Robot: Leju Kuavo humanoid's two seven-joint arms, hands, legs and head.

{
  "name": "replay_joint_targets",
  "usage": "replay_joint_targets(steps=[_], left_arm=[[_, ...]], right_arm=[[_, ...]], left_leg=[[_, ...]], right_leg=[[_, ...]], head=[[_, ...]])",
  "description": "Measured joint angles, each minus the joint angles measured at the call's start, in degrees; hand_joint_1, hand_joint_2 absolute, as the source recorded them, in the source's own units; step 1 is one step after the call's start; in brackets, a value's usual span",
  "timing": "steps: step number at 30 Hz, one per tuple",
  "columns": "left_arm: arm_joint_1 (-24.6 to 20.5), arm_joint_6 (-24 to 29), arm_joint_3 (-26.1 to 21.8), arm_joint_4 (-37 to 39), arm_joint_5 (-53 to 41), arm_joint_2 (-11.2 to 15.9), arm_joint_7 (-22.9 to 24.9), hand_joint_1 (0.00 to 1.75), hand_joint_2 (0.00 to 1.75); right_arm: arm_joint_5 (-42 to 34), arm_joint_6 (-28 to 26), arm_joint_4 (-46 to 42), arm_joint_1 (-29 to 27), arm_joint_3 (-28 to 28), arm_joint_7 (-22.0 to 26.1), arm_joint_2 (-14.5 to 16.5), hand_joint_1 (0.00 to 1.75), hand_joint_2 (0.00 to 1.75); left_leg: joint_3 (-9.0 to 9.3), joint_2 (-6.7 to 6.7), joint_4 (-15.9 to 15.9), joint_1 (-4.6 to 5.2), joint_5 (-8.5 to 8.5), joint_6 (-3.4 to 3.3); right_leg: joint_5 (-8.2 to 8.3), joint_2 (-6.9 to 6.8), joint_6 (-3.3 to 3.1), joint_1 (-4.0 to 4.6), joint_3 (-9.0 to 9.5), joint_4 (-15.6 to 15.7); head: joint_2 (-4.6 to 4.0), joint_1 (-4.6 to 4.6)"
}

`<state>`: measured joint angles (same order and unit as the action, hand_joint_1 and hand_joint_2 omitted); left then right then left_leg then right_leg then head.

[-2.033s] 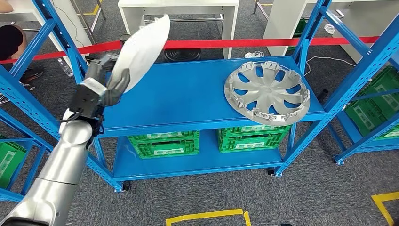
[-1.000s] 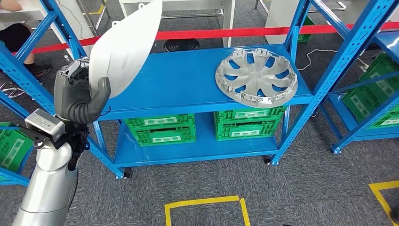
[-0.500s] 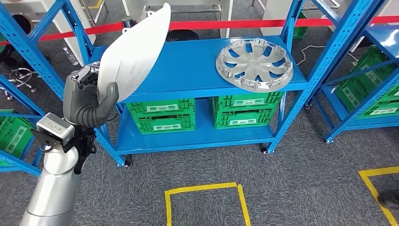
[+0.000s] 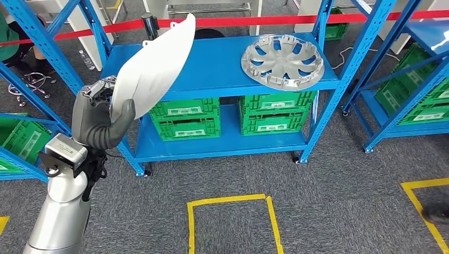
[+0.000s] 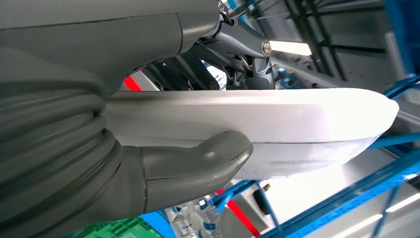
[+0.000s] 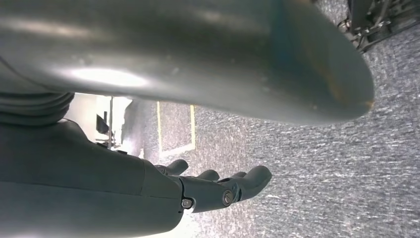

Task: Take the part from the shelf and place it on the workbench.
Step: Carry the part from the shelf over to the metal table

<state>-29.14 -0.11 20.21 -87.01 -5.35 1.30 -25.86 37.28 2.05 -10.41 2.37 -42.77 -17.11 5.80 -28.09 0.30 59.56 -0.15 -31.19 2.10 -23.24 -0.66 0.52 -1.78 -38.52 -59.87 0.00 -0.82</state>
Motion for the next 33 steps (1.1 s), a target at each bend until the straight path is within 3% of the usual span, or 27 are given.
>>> replay_joint_targets(steps=[1,3,4,5,7,8,9,10,12,14,15,16,18,19,20,23,24,25,26,28,30,31,33], left_arm=[[0.0,-0.1,0.0,-0.1,-0.1,-0.1,0.1,1.75,1.75],[-0.1,-0.1,0.0,0.0,-0.3,-0.1,0.1,1.75,1.75],[-0.1,-0.2,0.0,0.0,-0.3,-0.2,0.2,1.75,1.75],[-0.1,-0.2,0.0,0.1,-0.3,-0.3,0.2,1.75,1.75],[-0.2,-0.2,0.0,0.3,-0.5,-0.5,0.3,1.75,1.75],[-0.2,-0.2,-0.1,0.4,-0.7,-0.5,0.3,1.75,1.75],[-0.1,-0.1,-0.2,0.5,-0.9,-0.5,0.3,1.75,1.75],[-0.1,-0.1,-0.4,0.7,-0.9,-0.5,0.3,1.75,1.75],[0.0,0.0,-1.1,0.8,-1.0,-0.3,0.3,1.75,1.75],[0.1,0.0,-2.0,0.6,-1.1,-0.1,0.1,1.75,1.75],[0.1,0.0,-2.3,0.5,-1.1,0.0,0.0,1.75,1.75],[0.2,0.0,-2.6,0.4,-1.1,0.2,-0.1,1.75,1.75],[0.2,0.0,-3.0,0.4,-1.2,0.4,-0.2,1.75,1.75],[0.2,0.0,-3.2,0.4,-1.2,0.6,-0.3,1.75,1.75],[0.3,0.0,-3.4,0.4,-1.2,0.9,-0.3,1.75,1.75],[1.0,0.2,-4.4,0.4,-0.8,1.9,-0.9,1.75,1.75],[1.5,0.2,-4.7,0.4,-0.7,2.4,-1.1,1.75,1.75],[2.1,0.3,-5.0,0.5,-0.5,2.7,-1.4,1.75,1.75],[2.5,0.3,-5.2,0.5,-0.5,3.0,-1.7,1.75,1.75],[2.9,0.3,-5.3,0.4,-0.5,3.2,-1.9,1.75,1.75],[2.9,0.3,-5.3,0.3,-0.7,3.2,-2.0,1.75,1.75],[2.7,0.4,-5.3,0.2,-0.8,3.3,-2.0,1.75,1.75],[2.5,0.5,-5.3,0.4,-0.8,3.5,-1.9,1.75,1.75]], right_arm=[[0.0,0.0,0.0,0.0,0.0,0.0,0.0,0.00,0.00],[0.0,0.0,0.0,-0.1,0.0,0.0,0.0,0.00,0.00],[-0.1,0.0,0.0,-0.2,0.0,-0.1,0.1,0.00,0.00],[-0.1,0.0,0.0,-0.2,0.0,-0.2,0.1,0.00,0.00],[-0.1,0.0,0.0,-0.2,0.0,-0.7,0.2,0.00,0.00],[0.0,0.0,0.0,-0.2,0.0,-0.8,0.2,0.00,0.00],[0.0,0.0,0.0,-0.1,0.0,-0.9,0.2,0.00,0.00],[0.2,0.0,0.0,-0.1,0.0,-0.8,0.2,0.00,0.00],[0.5,0.1,0.0,-0.1,0.0,-0.9,0.2,0.00,0.00],[0.7,0.1,0.0,0.1,0.0,-1.0,0.1,0.00,0.00],[0.8,0.2,-0.1,0.2,0.0,-1.0,0.1,0.00,0.00],[0.8,0.2,-0.1,0.3,0.0,-1.0,0.1,0.00,0.00],[0.8,0.3,-0.1,0.3,0.0,-1.0,0.2,0.00,0.00],[0.9,0.4,-0.1,0.4,0.0,-0.9,0.3,0.00,0.00],[1.1,0.4,-0.1,0.4,0.0,-0.8,0.3,0.00,0.00],[1.7,0.6,-0.1,0.5,0.0,-0.6,0.3,0.00,0.00],[1.9,0.7,-0.1,0.5,0.0,-0.6,0.2,0.00,0.00],[2.0,0.8,-0.1,0.5,0.0,-0.6,0.2,0.00,0.00],[2.1,0.8,-0.1,0.5,0.1,-0.6,0.2,0.00,0.00],[2.3,0.8,-0.1,0.6,0.1,-0.6,0.1,0.00,0.00],[2.3,0.9,-0.1,0.7,0.1,-0.6,0.1,0.00,0.00],[2.3,0.9,-0.1,0.7,0.1,-0.5,0.1,0.00,0.00],[2.3,0.9,-0.1,0.6,0.1,-0.2,0.1,0.00,0.00]], left_leg=[[0.52,0.04,-1.4,0.27,-0.40,-0.46],[-0.33,-0.10,-2.0,0.42,0.74,-1.58],[-0.81,-0.20,-2.2,0.39,1.53,-2.24],[-1.42,-0.30,-2.4,0.32,2.38,-2.79],[-3.15,-0.39,-2.4,0.42,3.87,-3.48],[-4.14,-0.41,-2.2,0.54,4.50,-3.61],[-5.20,-0.44,-1.9,0.65,5.11,-3.67],[-6.28,-0.45,-1.5,0.74,5.68,-3.65],[-8.39,-0.45,-0.7,0.79,6.70,-3.42],[-9.94,-0.44,0.2,0.91,7.51,-2.92],[-10.29,-0.46,0.4,0.96,7.88,-2.62],[-10.46,-0.47,0.5,0.98,8.32,-2.31],[-10.64,-0.40,0.3,0.94,9.01,-1.65],[-10.98,-0.31,0.6,0.90,8.32,-1.26],[-11.54,-0.23,1.9,0.82,6.53,-0.84],[-13.63,-0.21,11.3,0.25,-1.38,0.29],[-13.79,-0.21,14.3,0.12,-2.41,0.49],[-13.23,-0.21,15.7,0.05,-2.18,0.56],[-11.76,-0.20,15.0,0.01,-0.97,0.51],[-6.07,-0.12,8.2,0.02,0.96,0.06],[-0.78,0.02,0.4,0.36,0.36,-0.58],[0.33,0.07,-1.6,0.60,-0.17,-0.88],[0.03,-0.06,-2.6,0.79,0.78,-1.71]], right_leg=[[0.67,0.01,0.44,-0.06,-0.06,0.3],[1.52,0.10,1.28,-0.21,-0.26,1.0],[0.47,0.15,1.52,-0.24,-0.69,0.4],[-1.66,0.21,1.65,-0.22,-1.36,-1.3],[-7.65,0.30,1.66,-0.03,-3.19,-7.9],[-9.56,0.34,1.68,0.12,-3.88,-11.6],[-10.12,0.38,1.64,0.30,-3.99,-14.2],[-9.48,0.40,1.55,0.46,-3.32,-15.2],[-6.83,0.41,1.21,0.65,1.05,-11.3],[-7.21,0.47,0.67,0.92,6.43,-4.0],[-8.00,0.53,0.33,1.04,7.86,-1.6],[-8.56,0.61,-0.04,1.21,8.31,-0.3],[-7.74,0.55,-0.89,1.13,7.66,0.1],[-7.10,0.43,-1.33,1.03,7.22,0.2],[-6.37,0.29,-1.71,0.87,6.66,0.3],[-4.22,0.17,-2.09,0.76,4.33,0.3],[-3.54,0.17,-2.06,0.76,3.47,0.3],[-2.87,0.17,-2.00,0.76,2.60,0.2],[-2.24,0.17,-1.89,0.77,1.79,0.2],[-1.02,0.15,-1.55,0.79,0.47,0.2],[0.16,0.09,-1.03,0.77,-0.12,0.4],[0.80,0.07,-0.69,0.69,-0.18,0.7],[1.96,0.14,0.05,0.50,-0.24,1.4]], head=[[0.00,-0.02],[0.00,-0.16],[0.00,-0.15],[0.00,-0.13],[0.00,-0.04],[0.00,-0.03],[0.00,-0.03],[0.00,-0.03],[0.00,-0.03],[0.00,-0.04],[0.00,-0.01],[0.00,0.01],[0.00,0.09],[0.00,0.02],[0.00,-0.05],[0.00,-0.19],[0.00,-0.19],[0.00,-0.20],[0.00,-0.21],[-0.01,-0.20],[0.00,-0.10],[0.00,-0.13],[0.00,-0.20]])
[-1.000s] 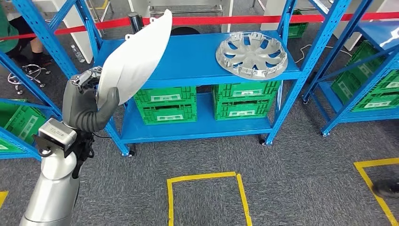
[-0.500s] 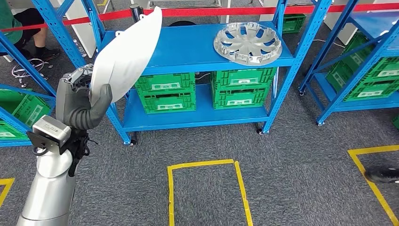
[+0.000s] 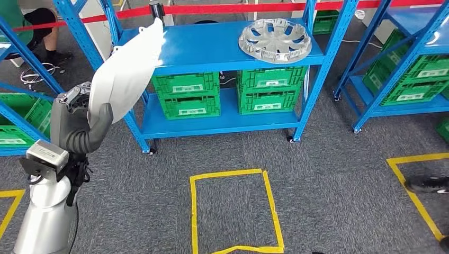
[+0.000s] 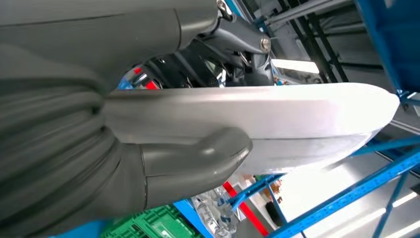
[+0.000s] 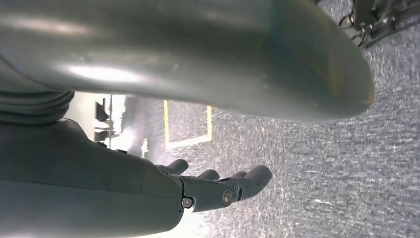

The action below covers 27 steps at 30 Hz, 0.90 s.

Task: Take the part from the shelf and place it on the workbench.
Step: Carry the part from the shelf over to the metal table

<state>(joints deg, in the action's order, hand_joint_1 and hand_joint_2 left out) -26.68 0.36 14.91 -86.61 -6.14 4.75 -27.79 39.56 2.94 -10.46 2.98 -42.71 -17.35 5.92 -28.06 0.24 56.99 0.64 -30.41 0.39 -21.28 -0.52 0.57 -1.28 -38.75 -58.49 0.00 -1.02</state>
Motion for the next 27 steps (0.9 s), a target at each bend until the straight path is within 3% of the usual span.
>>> replay_joint_targets(steps=[1,2,3,5,6,7,8,9,10,12,13,15,16,17,20,21,22,23,24,25,27], left_arm=[[-0.1,0.0,0.0,0.1,0.0,0.0,0.0,1.75,1.75],[-0.2,0.0,0.0,0.3,0.0,0.0,0.0,1.75,1.75],[-0.3,0.0,0.0,0.4,0.0,-0.1,0.0,1.75,1.75],[-0.4,0.0,0.0,0.8,0.0,-0.3,0.1,1.75,1.75],[-0.4,0.0,0.0,1.0,0.0,-0.3,0.1,1.75,1.75],[-0.4,0.0,0.0,1.2,0.0,-0.4,0.1,1.75,1.75],[-0.5,0.0,0.0,1.3,0.0,-0.4,0.1,1.75,1.75],[-0.5,0.0,0.0,1.5,0.0,-0.4,0.1,1.75,1.75],[-0.6,0.0,0.0,1.5,0.0,-0.4,0.1,1.75,1.75],[-0.9,0.0,0.0,1.5,0.0,-0.3,0.1,1.75,1.75],[-1.1,0.0,0.0,1.5,-0.1,-0.3,0.0,1.75,1.75],[-1.4,0.0,0.1,1.6,-0.1,-0.3,0.0,1.75,1.75],[-1.5,0.0,0.1,1.8,-0.1,-0.2,0.0,1.75,1.75],[-1.5,0.0,0.1,1.9,0.0,-0.1,0.0,1.75,1.75],[-1.6,0.0,0.1,2.4,0.2,0.2,0.0,1.75,1.75],[-1.6,0.0,0.1,2.5,0.3,0.3,0.0,1.75,1.75],[-1.6,0.0,0.1,2.7,0.5,0.3,-0.1,1.75,1.75],[-1.6,0.0,0.1,2.8,0.6,0.4,-0.1,1.75,1.75],[-1.6,0.0,0.1,2.9,0.6,0.4,-0.1,1.75,1.75],[-1.6,0.0,0.1,3.0,0.7,0.3,-0.2,1.75,1.75],[-1.7,0.0,0.2,2.8,0.7,0.1,-0.3,1.75,1.75]], right_arm=[[0.0,0.0,0.0,-0.1,0.0,0.2,0.0,0.00,0.00],[-0.1,0.0,0.0,-0.2,0.0,0.2,0.0,0.00,0.00],[-0.1,0.0,0.0,-0.2,0.0,0.1,0.0,0.00,0.00],[-0.2,0.0,0.0,-0.2,0.0,-0.2,0.0,0.00,0.00],[-0.2,0.0,0.0,-0.1,0.0,-0.3,-0.1,0.00,0.00],[-0.3,0.0,0.0,-0.1,0.0,-0.3,-0.1,0.00,0.00],[-0.3,0.0,0.0,0.0,0.0,-0.3,-0.1,0.00,0.00],[-0.3,0.0,0.0,0.0,0.0,-0.4,-0.1,0.00,0.00],[-0.3,0.0,0.0,0.0,0.0,-0.4,-0.2,0.00,0.00],[-0.3,0.0,0.0,0.2,0.0,-0.4,-0.2,0.00,0.00],[-0.3,0.0,0.0,0.2,0.0,-0.3,-0.2,0.00,0.00],[-0.3,0.0,0.0,0.2,0.0,-0.2,-0.2,0.00,0.00],[-0.3,0.0,0.0,0.2,0.0,-0.1,-0.2,0.00,0.00],[-0.3,0.0,0.0,0.2,0.0,0.0,-0.1,0.00,0.00],[-0.1,0.0,0.0,0.2,0.0,0.1,-0.2,0.00,0.00],[0.0,0.0,0.0,0.2,0.0,0.1,-0.2,0.00,0.00],[0.0,0.0,0.0,0.2,0.0,0.1,-0.2,0.00,0.00],[0.0,0.0,0.0,0.2,0.0,0.1,-0.2,0.00,0.00],[0.0,0.0,0.0,0.2,0.0,0.1,-0.2,0.00,0.00],[-0.1,0.0,0.0,0.2,0.0,0.1,-0.1,0.00,0.00],[-0.5,0.0,0.0,0.2,-0.1,0.0,-0.1,0.00,0.00]], left_leg=[[-0.28,-0.17,-0.4,-0.07,0.63,-0.50],[-0.80,-0.33,-0.7,-0.18,1.45,-1.05],[-1.47,-0.47,-0.8,-0.33,2.31,-1.49],[-3.44,-0.56,-0.6,-0.23,3.86,-1.90],[-4.53,-0.60,-0.4,-0.21,4.58,-1.89],[-5.67,-0.65,-0.2,-0.22,5.26,-1.82],[-6.87,-0.70,0.2,-0.27,5.88,-1.67],[-8.09,-0.73,0.7,-0.36,6.43,-1.47],[-9.28,-0.74,1.4,-0.42,6.92,-1.19],[-10.96,-0.73,2.6,-0.37,7.70,-0.50],[-11.32,-0.72,3.0,-0.29,8.09,-0.16],[-11.47,-0.71,2.8,-0.33,9.06,0.51],[-11.68,-0.64,2.9,-0.42,8.87,0.85],[-12.09,-0.58,3.7,-0.53,7.60,1.21],[-13.92,-0.45,11.7,-0.79,-0.75,2.08],[-14.21,-0.45,15.1,-0.84,-2.46,2.21],[-13.99,-0.45,17.7,-0.85,-2.76,2.22],[-13.05,-0.44,18.6,-0.84,-1.85,2.09],[-11.20,-0.41,17.5,-0.81,-0.32,1.81],[-8.34,-0.34,14.4,-0.71,0.76,1.37],[-1.69,-0.21,5.7,-0.34,-0.29,0.46]], right_leg=[[-0.38,0.11,0.31,-0.04,-0.25,-0.1],[-2.01,0.22,0.51,-0.02,-0.73,-1.1],[-4.69,0.32,0.62,-0.01,-1.42,-3.3],[-10.68,0.45,0.77,0.07,-3.07,-10.5],[-12.03,0.47,0.88,0.09,-3.51,-13.9],[-11.96,0.49,0.97,0.11,-3.38,-16.1],[-10.63,0.49,1.06,0.09,-2.34,-16.5],[-9.02,0.48,1.15,0.03,-0.37,-15.1],[-8.45,0.47,1.26,-0.06,2.47,-11.8],[-10.01,0.61,0.96,0.07,7.80,-4.4],[-11.17,0.69,0.62,0.18,9.17,-2.2],[-11.04,0.69,-0.42,0.33,9.04,-1.5],[-10.52,0.57,-0.90,0.28,8.55,-1.5],[-9.84,0.46,-1.41,0.22,7.90,-1.4],[-7.63,0.27,-2.16,0.18,5.49,-1.4],[-6.84,0.25,-2.17,0.25,4.59,-1.4],[-6.05,0.23,-2.15,0.33,3.65,-1.5],[-5.26,0.22,-2.10,0.42,2.64,-1.5],[-4.52,0.21,-2.04,0.52,1.71,-1.5],[-3.81,0.21,-1.97,0.58,0.94,-1.5],[-2.54,0.25,-1.58,0.66,-0.03,-1.4]], head=[[-0.01,-0.06],[-0.01,0.01],[-0.01,0.05],[0.00,0.21],[0.00,0.23],[0.00,0.24],[0.00,0.24],[0.00,0.24],[0.00,0.26],[0.00,0.32],[0.00,0.36],[0.00,0.43],[0.00,0.46],[0.00,0.44],[0.00,0.32],[0.00,0.32],[0.00,0.33],[0.00,0.32],[0.00,0.32],[0.00,0.33],[0.00,0.35]])
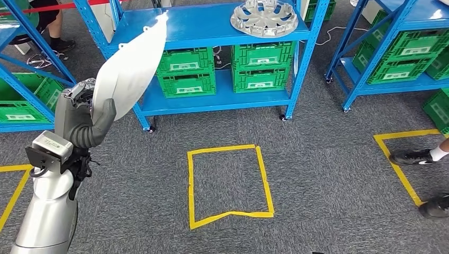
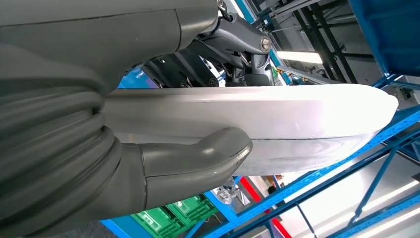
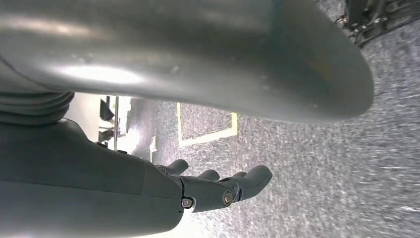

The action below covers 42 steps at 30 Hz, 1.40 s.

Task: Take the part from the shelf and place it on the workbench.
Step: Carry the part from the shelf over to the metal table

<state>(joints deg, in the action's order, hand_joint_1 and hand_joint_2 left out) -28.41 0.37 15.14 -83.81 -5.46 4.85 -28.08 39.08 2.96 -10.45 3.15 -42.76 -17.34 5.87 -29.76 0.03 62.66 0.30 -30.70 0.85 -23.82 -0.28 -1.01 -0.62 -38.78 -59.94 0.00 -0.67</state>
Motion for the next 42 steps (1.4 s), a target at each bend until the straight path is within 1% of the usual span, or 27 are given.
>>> replay_joint_targets(steps=[2,4,5,6,7,9,10,11,13,14,16,17,19,20,22,24,25,27,29,31,33,35,36,38,40,41,42], left_arm=[[-0.2,0.0,0.1,-0.2,-0.1,-0.4,-0.1,1.75,1.75],[-0.5,0.0,0.4,-0.1,-0.2,-0.9,0.1,1.75,1.75],[-0.7,0.0,0.5,-0.1,-0.3,-1.1,0.2,1.75,1.75],[-0.8,0.0,0.7,-0.1,-0.4,-1.4,0.4,1.75,1.75],[-0.9,0.1,0.8,-0.2,-0.5,-1.7,0.5,1.75,1.75],[-0.9,0.1,0.9,-0.2,-0.5,-2.1,0.7,1.75,1.75],[-0.9,0.1,0.9,-0.2,-0.5,-2.2,0.8,1.75,1.75],[-0.9,0.1,0.9,-0.2,-0.6,-2.2,0.8,1.75,1.75],[-1.0,0.1,0.9,-0.2,-0.6,-2.2,0.9,1.75,1.75],[-1.0,0.1,0.9,-0.3,-0.5,-2.2,1.0,1.75,1.75],[-1.1,0.1,0.9,-0.6,-0.5,-2.1,1.1,1.75,1.75],[-1.2,0.1,0.9,-0.7,-0.4,-2.1,1.1,1.75,1.75],[-1.4,0.1,0.9,-0.7,-0.3,-1.9,1.0,1.75,1.75],[-1.4,0.1,0.9,-0.6,-0.2,-1.7,1.0,1.75,1.75],[-1.3,0.1,0.8,-0.6,0.0,-1.1,1.0,1.75,1.75],[-1.0,0.1,0.8,-0.7,0.0,-0.4,0.7,1.75,1.75],[-0.7,0.1,0.8,-0.7,0.0,-0.1,0.5,1.75,1.75],[0.2,0.1,0.7,-0.8,-0.1,0.6,0.2,1.75,1.75],[0.6,0.2,0.5,-0.8,-0.2,1.0,0.1,1.75,1.75],[0.6,0.4,0.4,-1.2,-0.3,1.1,0.0,1.75,1.75],[0.6,0.7,0.3,-1.6,-0.4,1.1,-0.2,1.75,1.75],[0.8,1.0,0.2,-1.7,-0.3,1.2,-0.3,1.75,1.75],[1.0,1.1,0.1,-1.7,-0.3,1.2,-0.3,1.75,1.75],[1.2,1.2,-0.1,-1.7,-0.3,1.1,-0.3,1.75,1.75],[1.9,1.3,-0.2,-1.8,-0.3,1.1,-0.3,1.75,1.75],[2.4,1.4,-0.2,-1.9,-0.3,1.1,-0.3,1.75,1.75],[2.8,1.4,-0.3,-2.0,-0.3,1.2,-0.3,1.75,1.75]], right_arm=[[-0.2,0.0,0.0,-0.1,0.0,-0.1,0.1,0.00,0.00],[-0.3,-0.1,0.0,-0.2,-0.1,-0.1,0.1,0.00,0.00],[-0.3,-0.1,0.0,-0.3,-0.1,-0.1,0.1,0.00,0.00],[-0.2,-0.1,0.0,-0.4,-0.1,-0.1,0.1,0.00,0.00],[-0.2,-0.1,0.0,-0.4,-0.1,-0.2,0.2,0.00,0.00],[-0.2,-0.1,0.0,-0.3,-0.1,-0.4,0.2,0.00,0.00],[-0.2,-0.2,0.0,-0.3,-0.1,-0.4,0.2,0.00,0.00],[-0.2,-0.2,0.0,-0.3,-0.1,-0.3,0.1,0.00,0.00],[-0.2,-0.2,0.0,-0.2,-0.1,-0.4,0.1,0.00,0.00],[-0.2,-0.2,0.0,-0.2,-0.1,-0.5,0.1,0.00,0.00],[-0.1,-0.1,0.0,0.0,-0.1,-0.6,0.1,0.00,0.00],[0.0,-0.1,0.0,0.0,-0.1,-0.7,0.1,0.00,0.00],[0.1,0.0,0.0,-0.1,-0.1,-0.5,0.1,0.00,0.00],[0.2,0.0,0.0,-0.1,-0.1,-0.4,0.1,0.00,0.00],[0.6,0.1,0.0,-0.1,-0.1,-0.4,0.1,0.00,0.00],[1.1,0.6,0.0,-0.1,-0.1,-0.4,0.1,0.00,0.00],[1.4,1.0,0.0,-0.2,-0.1,-0.4,0.0,0.00,0.00],[1.8,1.8,0.0,-0.2,0.0,-0.4,0.0,0.00,0.00],[1.9,2.1,0.0,-0.3,0.0,-0.4,-0.1,0.00,0.00],[2.0,2.2,0.0,-0.3,0.0,-0.4,-0.1,0.00,0.00],[2.1,2.2,0.0,-0.3,0.0,-0.4,-0.1,0.00,0.00],[2.1,2.2,0.0,-0.2,0.0,-0.4,-0.1,0.00,0.00],[2.2,2.2,0.0,-0.2,0.0,-0.4,-0.2,0.00,0.00],[2.3,2.3,0.0,-0.3,0.0,-0.4,-0.3,0.00,0.00],[2.6,2.4,0.0,-0.4,0.1,-0.4,-0.4,0.00,0.00],[2.7,2.5,0.0,-0.4,0.1,-0.4,-0.5,0.00,0.00],[2.9,2.6,0.0,-0.4,0.1,-0.4,-0.6,0.00,0.00]], left_leg=[[2.89,0.08,-5.2,0.57,-1.54,-0.60],[2.13,-0.06,-6.0,0.74,-0.33,-1.26],[1.66,-0.19,-6.3,0.62,0.46,-1.74],[1.08,-0.31,-6.6,0.46,1.37,-2.15],[0.32,-0.42,-6.7,0.34,2.27,-2.45],[-1.71,-0.44,-6.5,0.33,3.94,-2.64],[-2.89,-0.49,-6.3,0.30,4.73,-2.58],[-4.12,-0.55,-6.0,0.23,5.44,-2.45],[-6.64,-0.62,-5.0,-0.01,6.63,-1.98],[-7.82,-0.61,-4.2,-0.04,7.06,-1.67],[-9.38,-0.62,-2.8,0.03,7.74,-0.96],[-9.71,-0.63,-2.5,0.10,8.16,-0.60],[-9.90,-0.59,-2.6,0.00,9.04,0.06],[-10.13,-0.50,-2.4,-0.09,8.46,0.39],[-11.20,-0.35,0.8,-0.31,4.05,1.02],[-12.51,-0.31,7.4,-0.41,-1.23,1.52],[-12.85,-0.30,10.7,-0.43,-2.00,1.63],[-11.76,-0.32,13.3,-0.40,0.37,1.43],[-7.01,-0.95,8.3,-0.11,2.66,0.55],[-0.87,-2.25,-0.4,0.51,0.81,-0.46],[1.60,-2.54,-5.0,0.99,-0.94,-1.13],[1.29,-1.72,-5.8,0.86,-0.04,-1.78],[1.12,-1.31,-6.1,0.75,0.59,-2.13],[0.30,-0.51,-6.2,0.61,1.70,-2.56],[-1.01,0.41,-5.7,0.63,2.46,-2.66],[-1.62,0.89,-5.4,0.63,2.71,-2.60],[-2.16,1.36,-5.0,0.60,2.88,-2.51]], right_leg=[[1.30,-0.02,0.72,-0.24,-0.20,0.5],[2.27,0.05,1.51,-0.45,-0.29,1.1],[1.46,0.15,1.83,-0.47,-0.60,0.8],[-0.61,0.24,2.09,-0.47,-1.10,-0.5],[-3.77,0.31,2.28,-0.56,-1.83,-3.2],[-9.33,0.33,2.71,-0.51,-3.34,-10.7],[-10.09,0.33,2.88,-0.50,-3.62,-13.9],[-9.29,0.32,3.02,-0.51,-3.17,-15.6],[-6.18,0.31,3.33,-0.66,0.62,-13.2],[-6.01,0.32,3.50,-0.77,3.84,-9.6],[-8.27,0.46,2.89,-0.73,9.00,-2.4],[-9.39,0.51,2.33,-0.61,10.05,-0.6],[-9.05,0.34,1.09,-0.50,9.54,0.0],[-8.41,0.21,0.55,-0.52,9.04,0.0],[-6.98,-0.05,-0.30,-0.65,7.56,0.1],[-5.60,-0.09,-0.60,-0.59,5.82,0.1],[-4.93,-0.22,-0.63,-0.52,4.94,0.1],[-3.53,-0.66,-0.60,-0.34,3.25,0.0],[-2.34,-1.26,-0.48,-0.13,1.91,0.0],[-1.51,-1.98,-0.06,0.04,1.41,0.0],[-0.83,-2.92,0.66,-0.07,1.46,0.2],[-0.69,-3.04,1.45,-0.28,1.38,0.1],[-1.60,-2.38,1.77,-0.33,0.95,-1.0],[-5.70,-0.61,2.22,-0.35,-1.38,-6.7],[-9.58,0.02,2.40,-0.26,-4.08,-14.1],[-10.05,0.08,2.42,-0.22,-4.28,-15.6],[-9.50,0.13,2.40,-0.22,-3.34,-14.9]], head=[[0.00,-0.07],[0.00,-0.21],[-0.01,-0.20],[-0.01,-0.13],[-0.01,-0.07],[0.00,0.04],[0.00,0.04],[0.00,0.05],[0.00,0.05],[0.00,0.09],[0.00,0.15],[0.00,0.18],[0.00,0.24],[0.00,0.21],[0.00,0.10],[0.00,0.03],[0.00,0.03],[0.00,0.03],[0.00,0.03],[0.00,0.06],[0.00,0.00],[0.00,-0.06],[0.00,-0.04],[0.00,0.02],[0.00,0.04],[0.00,0.05],[0.00,0.05]])
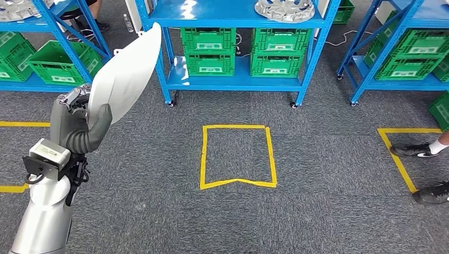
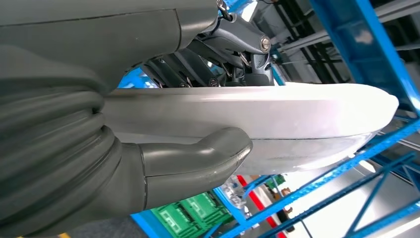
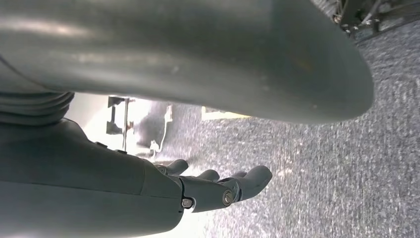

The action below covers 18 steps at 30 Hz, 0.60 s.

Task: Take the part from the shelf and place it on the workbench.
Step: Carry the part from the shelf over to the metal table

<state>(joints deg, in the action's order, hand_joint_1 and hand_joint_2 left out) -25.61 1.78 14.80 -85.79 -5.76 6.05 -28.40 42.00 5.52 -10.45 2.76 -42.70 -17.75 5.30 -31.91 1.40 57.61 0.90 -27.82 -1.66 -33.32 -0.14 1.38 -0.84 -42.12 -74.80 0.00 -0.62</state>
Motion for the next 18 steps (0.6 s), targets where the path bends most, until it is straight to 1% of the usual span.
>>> replay_joint_targets(steps=[1,2,3,4,5,6,7,8,9,10,11,12,13,14,15,16,17,18], left_arm=[[0.4,0.0,-0.1,-0.2,0.0,0.1,0.0,1.75,1.75],[0.7,0.1,-0.3,-0.4,0.0,0.2,0.0,1.75,1.75],[0.9,0.1,-0.5,-0.7,0.1,0.4,0.0,1.75,1.75],[1.1,0.2,-0.7,-1.0,0.1,0.6,-0.1,1.75,1.75],[1.2,0.2,-0.9,-1.2,0.1,0.8,-0.1,1.75,1.75],[1.4,0.3,-1.1,-1.4,0.2,1.0,0.0,1.75,1.75],[1.5,0.2,-1.2,-1.6,0.2,1.0,0.0,1.75,1.75],[1.4,0.2,-1.3,-1.7,0.2,1.1,0.2,1.75,1.75],[1.3,0.2,-1.4,-1.7,0.1,1.1,0.4,1.75,1.75],[1.0,0.1,-1.4,-1.7,0.1,1.2,0.5,1.75,1.75],[0.8,0.0,-1.4,-1.6,0.1,1.2,0.7,1.75,1.75],[0.6,-0.1,-1.4,-1.5,0.1,1.2,0.8,1.75,1.75],[0.5,-0.2,-1.4,-1.4,0.0,1.1,0.9,1.75,1.75],[0.5,-0.3,-1.3,-1.2,-0.1,1.1,1.0,1.75,1.75],[0.3,-0.4,-1.3,-1.0,-0.3,1.1,1.1,1.75,1.75],[0.1,-0.5,-1.3,-0.9,-0.3,1.1,1.1,1.75,1.75],[-0.5,-0.7,-1.3,-0.7,-0.4,1.1,1.2,1.75,1.75],[-1.2,-0.8,-1.3,-0.6,-0.5,1.0,1.3,1.75,1.75]], right_arm=[[0.2,0.1,0.0,0.0,0.0,0.0,0.0,0.00,0.00],[0.4,0.3,0.0,0.0,0.0,0.0,-0.1,0.00,0.00],[0.6,0.4,0.0,0.0,0.1,0.0,-0.1,0.00,0.00],[0.8,0.4,0.0,0.0,0.1,0.2,-0.1,0.00,0.00],[0.9,0.5,0.0,0.0,0.2,0.3,-0.2,0.00,0.00],[1.0,0.5,0.0,0.0,0.3,0.5,-0.2,0.00,0.00],[1.0,0.5,0.0,0.0,0.3,0.6,-0.2,0.00,0.00],[0.9,0.4,0.0,0.1,0.3,0.5,-0.2,0.00,0.00],[0.8,0.4,0.0,0.1,0.3,0.5,-0.2,0.00,0.00],[0.7,0.4,0.0,0.2,0.3,0.4,-0.1,0.00,0.00],[0.7,0.3,0.0,0.2,0.3,0.4,-0.1,0.00,0.00],[0.7,0.3,0.0,0.1,0.3,0.5,-0.1,0.00,0.00],[0.6,0.3,0.0,0.1,0.3,0.4,-0.1,0.00,0.00],[0.6,0.3,0.0,0.0,0.3,0.4,-0.1,0.00,0.00],[0.5,0.3,0.0,0.0,0.3,0.4,-0.1,0.00,0.00],[0.4,0.3,0.0,0.0,0.3,0.4,-0.1,0.00,0.00],[0.2,0.3,0.0,0.1,0.3,0.4,-0.1,0.00,0.00],[0.0,0.3,0.0,0.1,0.3,0.4,0.0,0.00,0.00]], left_leg=[[-0.45,0.48,0.4,-0.05,0.09,0.11],[-0.89,0.92,0.9,-0.11,0.12,0.27],[-1.33,1.33,1.4,-0.05,0.08,0.50],[-1.71,1.67,1.8,0.00,0.07,0.78],[-2.01,1.98,2.1,0.03,0.11,1.09],[-2.19,2.31,2.1,0.07,0.24,1.45],[-2.37,2.58,2.0,0.02,0.40,1.75],[-2.58,2.37,2.2,0.01,0.29,2.08],[-3.07,1.80,3.1,0.00,-0.32,2.46],[-4.01,0.97,5.0,-0.07,-1.57,2.84],[-5.35,0.03,8.1,-0.22,-3.32,3.24],[-7.05,-0.52,11.9,-0.43,-5.18,3.60],[-8.57,-0.81,15.3,-0.67,-6.53,3.86],[-9.35,-0.97,17.3,-0.88,-6.96,4.03],[-9.07,-1.12,17.2,-1.06,-6.33,4.12],[-7.65,-1.41,14.7,-1.17,-4.81,4.13],[-5.36,-2.17,10.6,-1.22,-2.92,4.05],[-3.25,-3.29,6.6,-1.04,-1.62,3.81]], right_leg=[[1.33,0.19,-0.07,-0.03,2.13,3.0],[2.48,0.89,-0.20,-0.11,4.69,7.1],[3.38,1.57,-0.43,-0.08,6.81,10.7],[3.84,2.03,-0.75,-0.06,8.18,13.1],[3.84,2.29,-1.11,0.02,8.63,14.1],[4.00,1.93,-1.49,0.16,8.57,14.1],[4.19,1.44,-1.92,0.11,8.55,14.2],[4.41,1.02,-2.30,0.06,8.58,14.4],[4.61,0.58,-2.69,-0.04,8.60,14.6],[4.79,0.12,-2.99,-0.15,8.59,14.8],[4.87,-0.33,-3.15,-0.15,8.51,14.8],[4.92,-0.80,-3.24,-0.16,8.39,14.8],[4.95,-1.32,-3.26,-0.17,8.28,14.8],[4.98,-1.84,-3.25,-0.18,8.20,14.8],[5.01,-2.35,-3.21,-0.19,8.17,14.8],[5.04,-2.85,-3.15,-0.20,8.18,14.8],[5.05,-3.35,-3.03,-0.19,8.24,14.8],[5.06,-3.82,-2.80,-0.08,8.28,14.8]], head=[[0.00,0.01],[0.00,0.01],[0.00,0.00],[0.00,-0.01],[0.00,-0.02],[0.00,-0.03],[0.00,-0.02],[0.00,-0.05],[0.00,-0.16],[0.00,-0.27],[0.00,-0.39],[0.00,-0.47],[0.00,-0.47],[0.00,-0.48],[0.00,-0.49],[0.00,-0.49],[0.00,-0.49],[0.00,-0.49]])
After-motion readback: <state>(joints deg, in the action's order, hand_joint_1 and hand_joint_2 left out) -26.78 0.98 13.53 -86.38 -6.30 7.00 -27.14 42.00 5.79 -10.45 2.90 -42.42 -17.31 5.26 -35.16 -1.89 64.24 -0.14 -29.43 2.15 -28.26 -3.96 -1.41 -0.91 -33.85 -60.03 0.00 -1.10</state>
